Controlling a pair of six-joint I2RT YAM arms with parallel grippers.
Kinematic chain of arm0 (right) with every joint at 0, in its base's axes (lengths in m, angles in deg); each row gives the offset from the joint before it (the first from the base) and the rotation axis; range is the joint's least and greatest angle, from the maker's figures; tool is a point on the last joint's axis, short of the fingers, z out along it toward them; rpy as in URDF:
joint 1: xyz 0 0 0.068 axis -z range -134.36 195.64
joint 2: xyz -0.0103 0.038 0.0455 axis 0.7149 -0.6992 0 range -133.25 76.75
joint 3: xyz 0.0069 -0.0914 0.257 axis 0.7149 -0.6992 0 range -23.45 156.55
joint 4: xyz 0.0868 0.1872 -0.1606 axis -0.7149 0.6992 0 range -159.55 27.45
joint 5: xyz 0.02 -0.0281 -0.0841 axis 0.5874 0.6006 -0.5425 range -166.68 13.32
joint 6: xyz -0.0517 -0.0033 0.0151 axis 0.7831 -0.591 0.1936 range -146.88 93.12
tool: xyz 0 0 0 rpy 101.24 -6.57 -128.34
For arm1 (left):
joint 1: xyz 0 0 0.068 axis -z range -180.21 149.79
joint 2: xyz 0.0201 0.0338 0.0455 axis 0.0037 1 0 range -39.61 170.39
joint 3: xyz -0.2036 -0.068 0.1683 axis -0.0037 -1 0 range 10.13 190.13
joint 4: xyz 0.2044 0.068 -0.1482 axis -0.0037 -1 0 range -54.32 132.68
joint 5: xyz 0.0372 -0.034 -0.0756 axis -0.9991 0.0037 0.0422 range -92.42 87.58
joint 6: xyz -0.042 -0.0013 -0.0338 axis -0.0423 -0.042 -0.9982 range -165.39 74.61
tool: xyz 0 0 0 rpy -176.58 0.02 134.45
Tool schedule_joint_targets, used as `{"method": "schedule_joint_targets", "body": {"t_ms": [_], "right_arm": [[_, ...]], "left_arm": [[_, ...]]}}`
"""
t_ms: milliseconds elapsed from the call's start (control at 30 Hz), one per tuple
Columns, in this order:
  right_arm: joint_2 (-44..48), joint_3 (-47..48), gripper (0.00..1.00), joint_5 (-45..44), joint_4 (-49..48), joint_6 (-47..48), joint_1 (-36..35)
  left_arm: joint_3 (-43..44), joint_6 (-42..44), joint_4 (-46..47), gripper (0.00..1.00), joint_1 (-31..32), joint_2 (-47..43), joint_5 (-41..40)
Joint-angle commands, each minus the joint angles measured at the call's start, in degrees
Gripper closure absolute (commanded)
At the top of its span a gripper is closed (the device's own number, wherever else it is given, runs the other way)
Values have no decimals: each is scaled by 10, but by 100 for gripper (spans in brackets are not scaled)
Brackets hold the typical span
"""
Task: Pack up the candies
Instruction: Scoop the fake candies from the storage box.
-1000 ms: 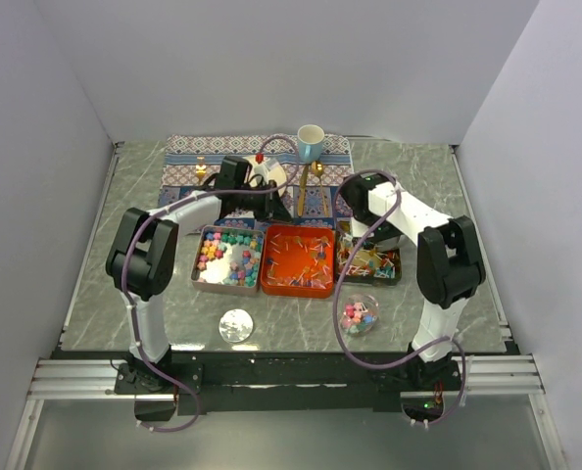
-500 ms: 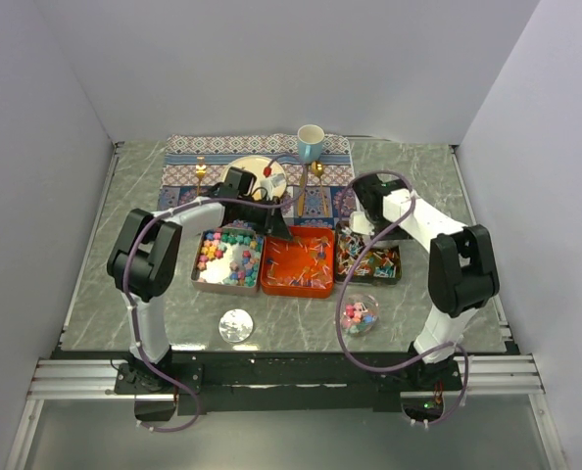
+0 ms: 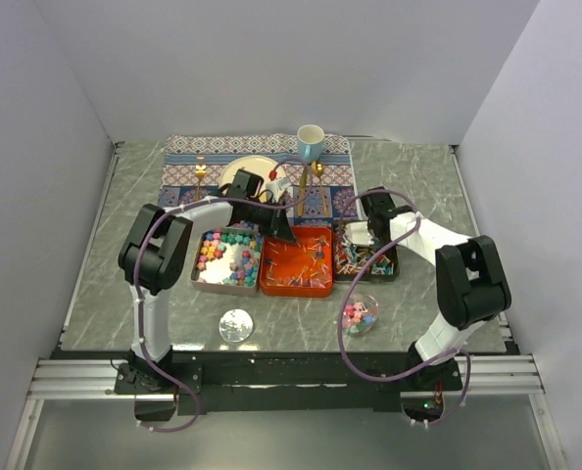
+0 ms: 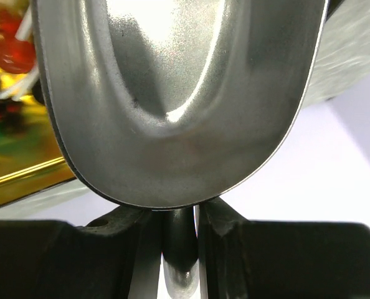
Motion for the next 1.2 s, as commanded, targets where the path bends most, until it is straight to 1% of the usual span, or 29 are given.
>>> {"method": "schedule_joint_targets", "body": {"t_ms": [0,33,100,167,233,367,433,500,600,633,767,833,900,967,1067,1167], "right_arm": [[7,-40,100,27,-11,162,-1],[19,-43,100,24,-9,196,2],[28,-42,100,19,11,219,6],[49,-54,100,21,14,265,12],[71,-68,100,19,3,322,16],[82,-97,100,8,-9,386,21],[81,-101,100,7,-30,411,19],[56,-89,100,1,-33,402,3],[14,-48,100,3,-13,359,-17],[6,-40,100,14,-12,342,-22],[-16,-32,100,51,-14,329,-46],[-16,-42,100,61,-19,344,-52],[-3,-74,100,71,-34,380,-52],[9,-100,100,72,-32,394,-50],[33,-115,100,80,-17,413,-40],[48,-106,100,91,15,431,-30]], "left_arm": [[27,-29,30,99,3,14,-1],[28,-29,31,99,3,14,-2],[34,-27,28,99,3,18,-2],[38,-26,26,99,3,21,0],[39,-29,29,99,3,21,-2],[34,-30,35,99,2,14,-7],[32,-33,38,99,2,13,-7],[29,-37,40,99,2,10,-4],[28,-42,42,99,2,7,-1],[27,-44,44,99,2,6,0],[29,-46,45,99,2,6,-2],[34,-43,40,99,2,6,-2],[35,-43,38,99,0,7,-2],[35,-46,40,99,0,7,-3],[34,-47,45,99,0,6,-4],[32,-44,42,99,-1,3,-8]]}}
